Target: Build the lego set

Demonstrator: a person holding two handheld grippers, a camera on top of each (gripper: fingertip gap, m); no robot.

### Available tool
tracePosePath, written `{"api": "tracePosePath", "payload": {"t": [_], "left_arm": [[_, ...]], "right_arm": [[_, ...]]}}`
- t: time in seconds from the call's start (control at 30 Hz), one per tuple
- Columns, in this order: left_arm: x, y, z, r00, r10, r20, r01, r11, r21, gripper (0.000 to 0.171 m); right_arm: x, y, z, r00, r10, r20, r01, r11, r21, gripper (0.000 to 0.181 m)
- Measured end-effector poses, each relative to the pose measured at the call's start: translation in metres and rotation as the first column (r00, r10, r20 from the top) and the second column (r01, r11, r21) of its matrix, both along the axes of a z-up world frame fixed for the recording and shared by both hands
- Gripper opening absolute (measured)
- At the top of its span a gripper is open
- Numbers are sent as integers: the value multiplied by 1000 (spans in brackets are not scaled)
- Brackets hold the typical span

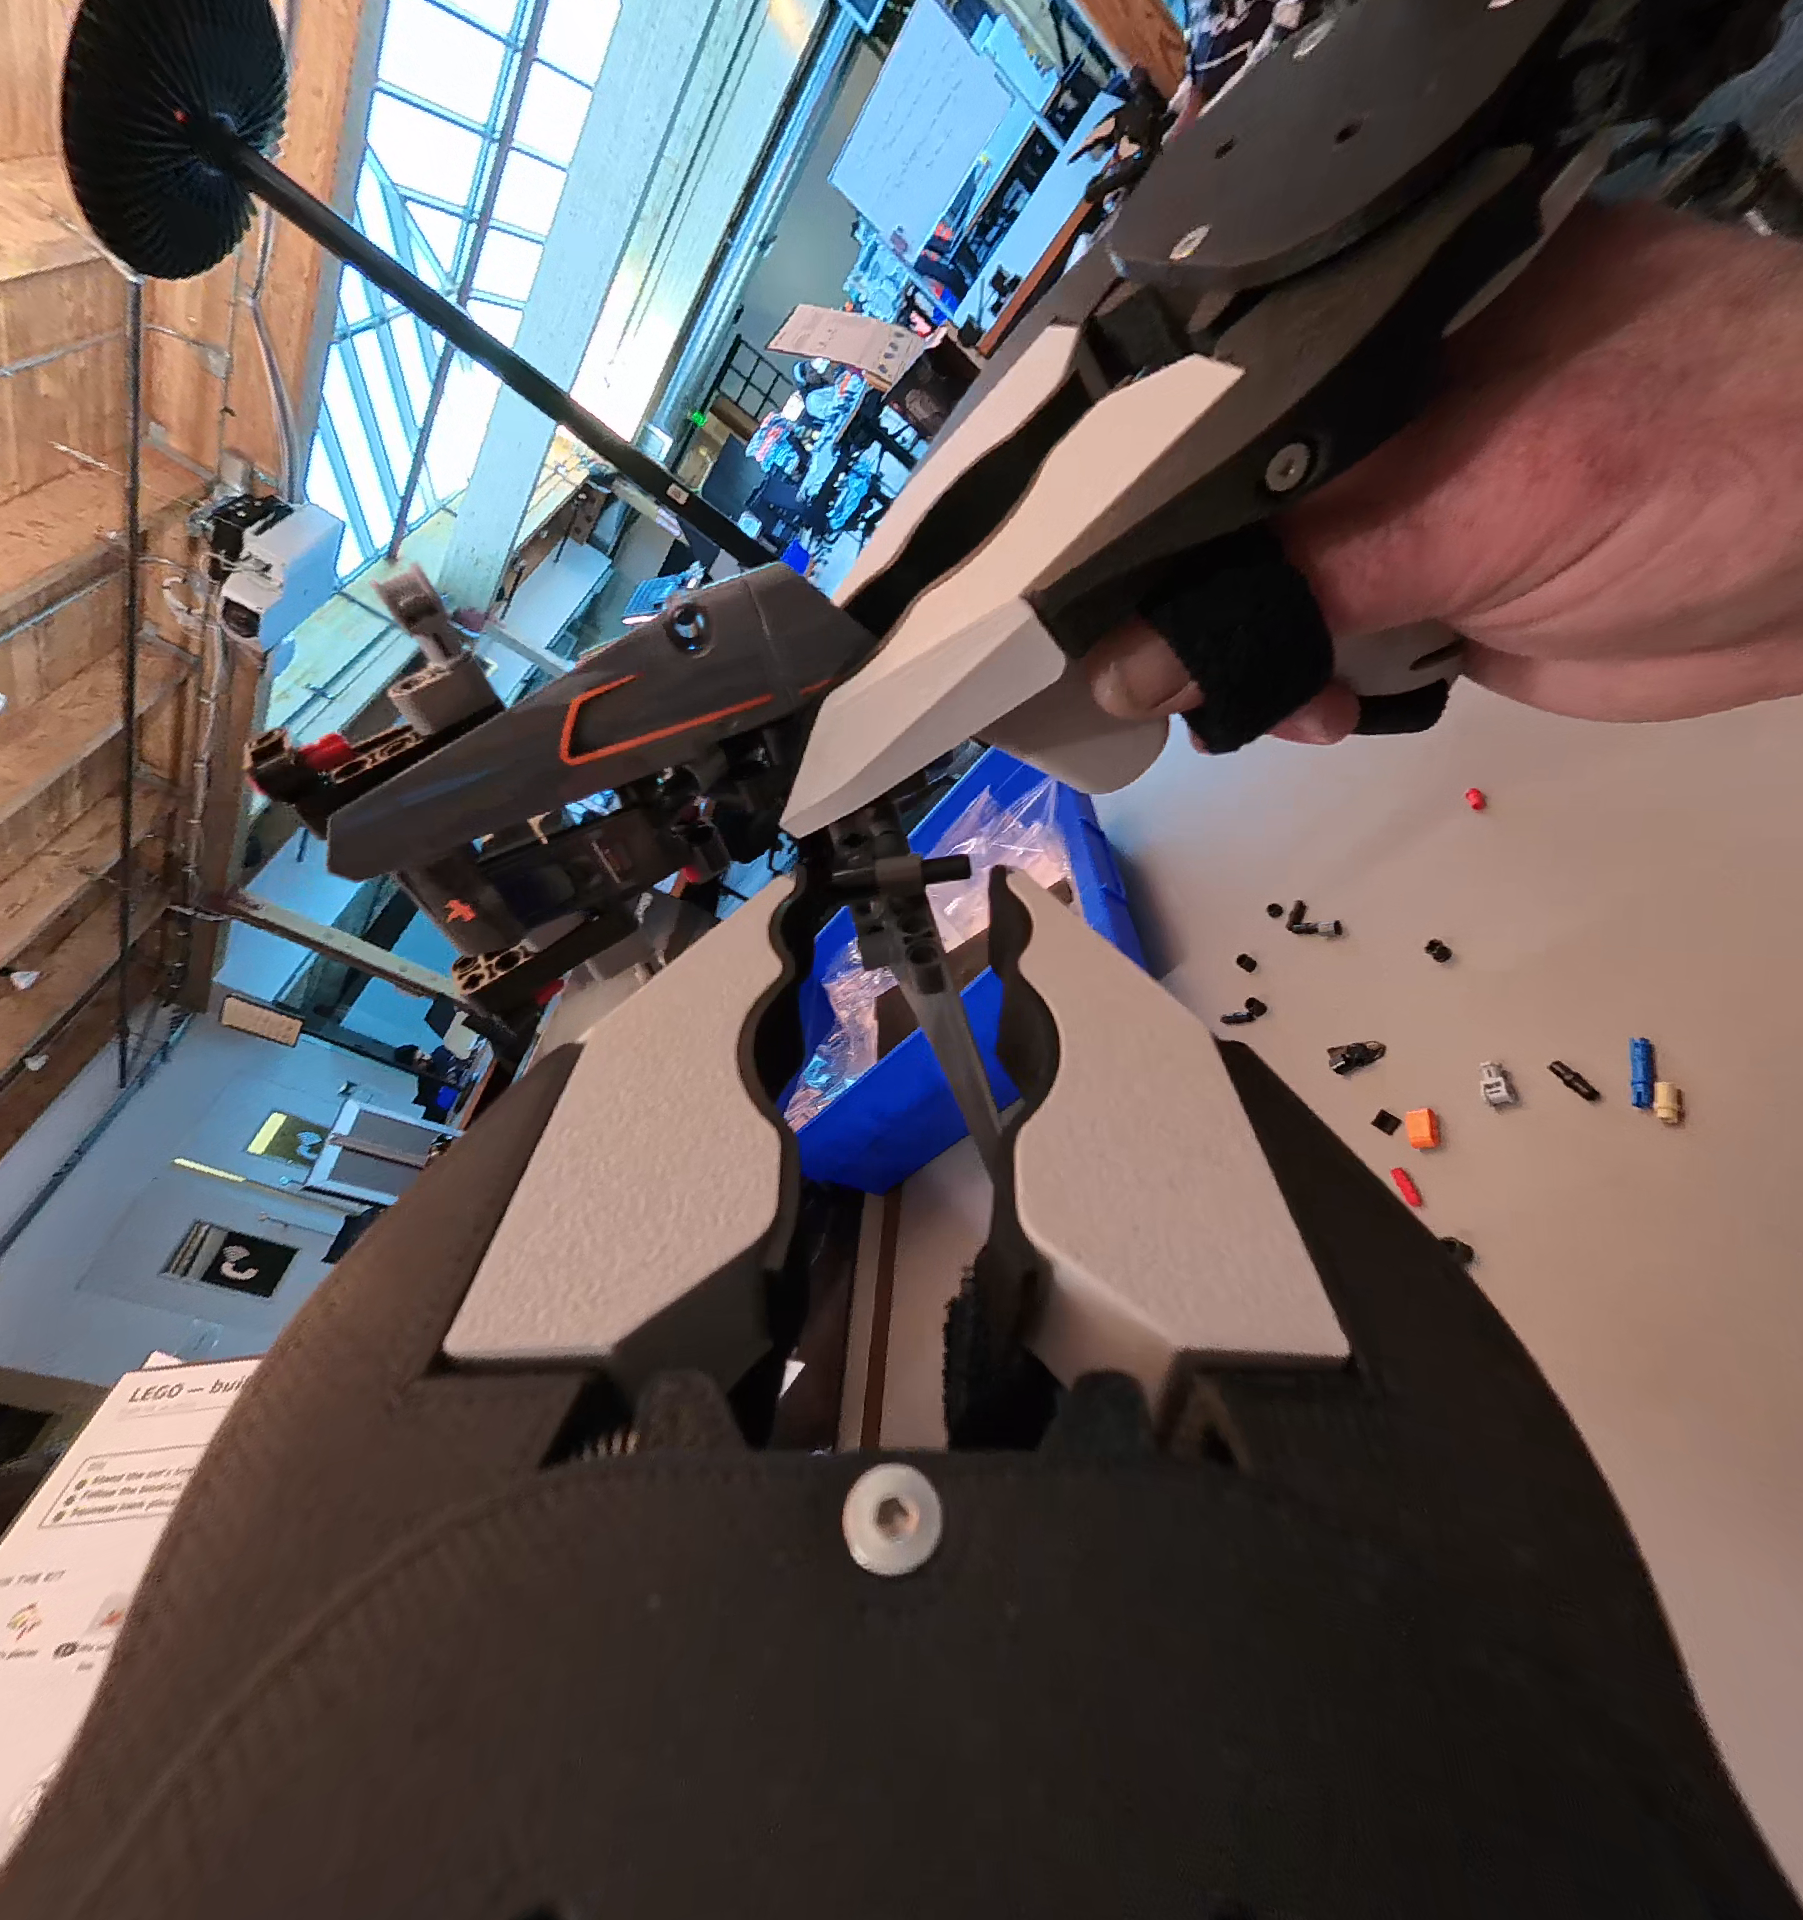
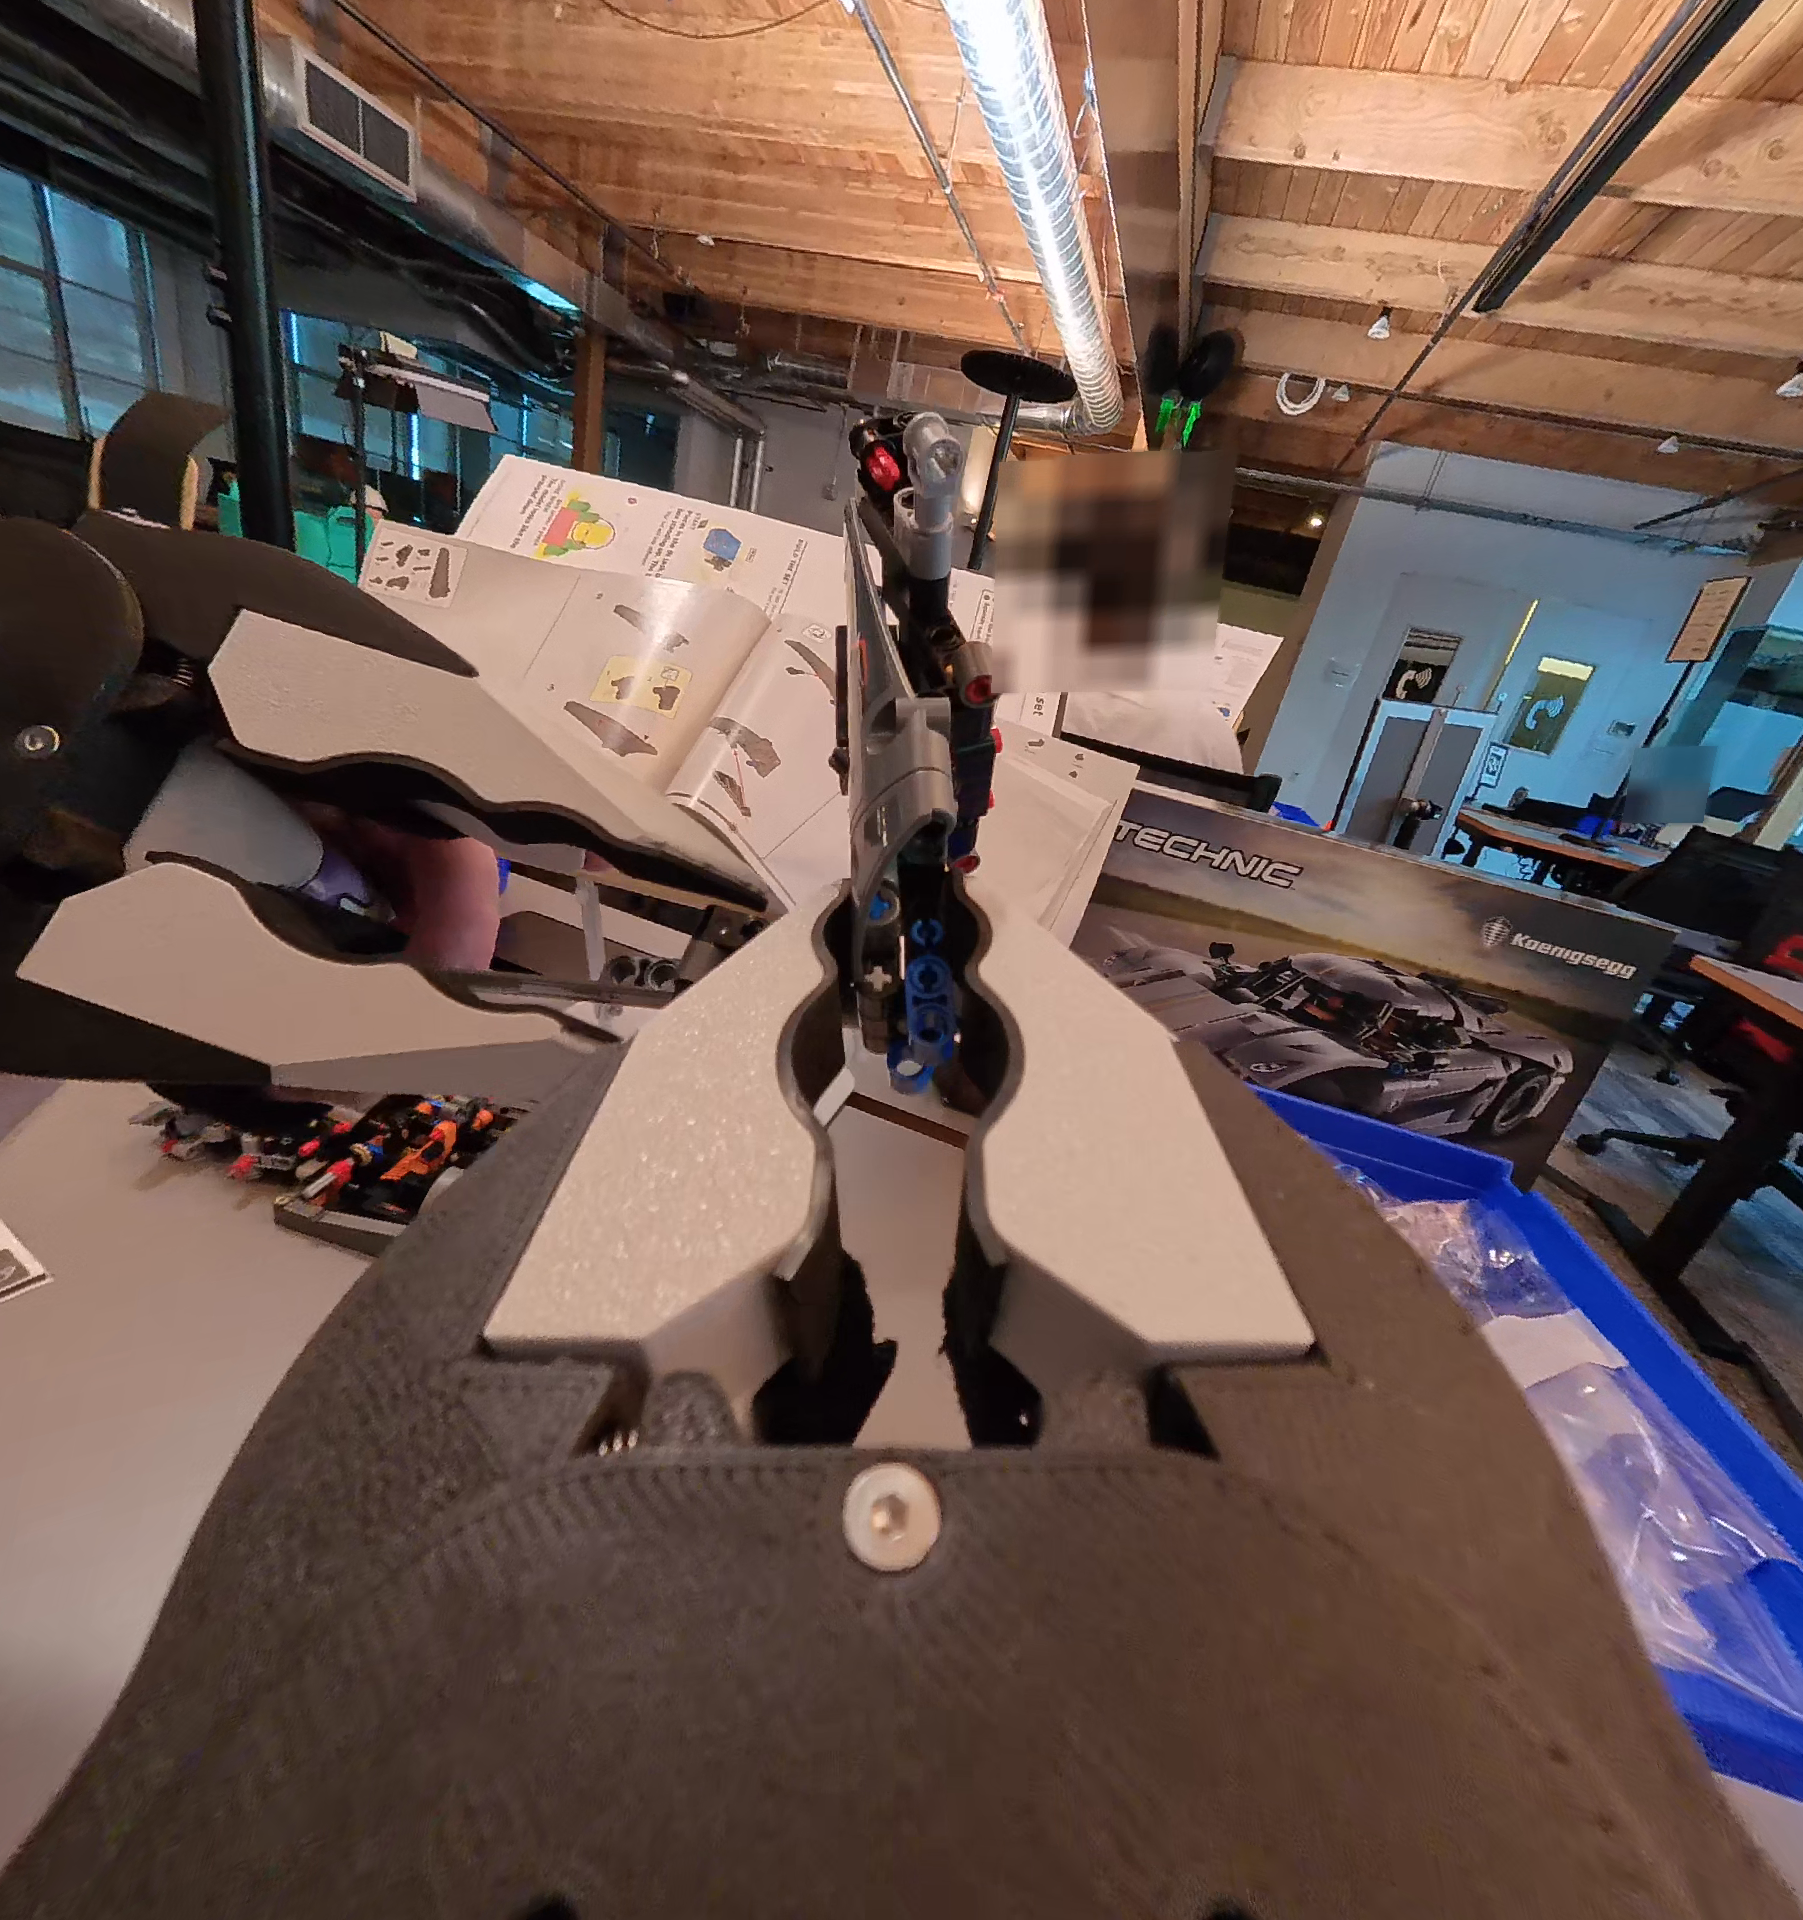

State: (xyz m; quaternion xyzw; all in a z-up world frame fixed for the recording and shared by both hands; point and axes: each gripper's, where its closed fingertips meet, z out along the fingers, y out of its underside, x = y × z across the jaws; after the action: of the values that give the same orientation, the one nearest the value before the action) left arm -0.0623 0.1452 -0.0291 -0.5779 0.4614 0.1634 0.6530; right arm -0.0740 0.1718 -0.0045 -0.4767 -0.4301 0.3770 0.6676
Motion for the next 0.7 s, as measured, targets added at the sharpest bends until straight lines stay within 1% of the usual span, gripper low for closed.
{"api": "tracePosePath", "payload": {"t": [0.17, 0.33, 0.7], "left_arm": [[1, 0, -4, 1000, -3, -22, 3, 1000, -5, 28], [-2, 1, -2, 999, 15, -35, -14, 1000, 15, 20], [-2, 3, -1, 998, 37, -48, -34, 998, 49, 17]], "right_arm": [[0, 1, -1, 1000, 22, -11, -23, 999, -29, 13], [0, 3, -4, 999, 42, -25, -43, 997, -62, 14], [2, 5, -4, 999, 39, -34, -42, 996, -75, 14]]}}
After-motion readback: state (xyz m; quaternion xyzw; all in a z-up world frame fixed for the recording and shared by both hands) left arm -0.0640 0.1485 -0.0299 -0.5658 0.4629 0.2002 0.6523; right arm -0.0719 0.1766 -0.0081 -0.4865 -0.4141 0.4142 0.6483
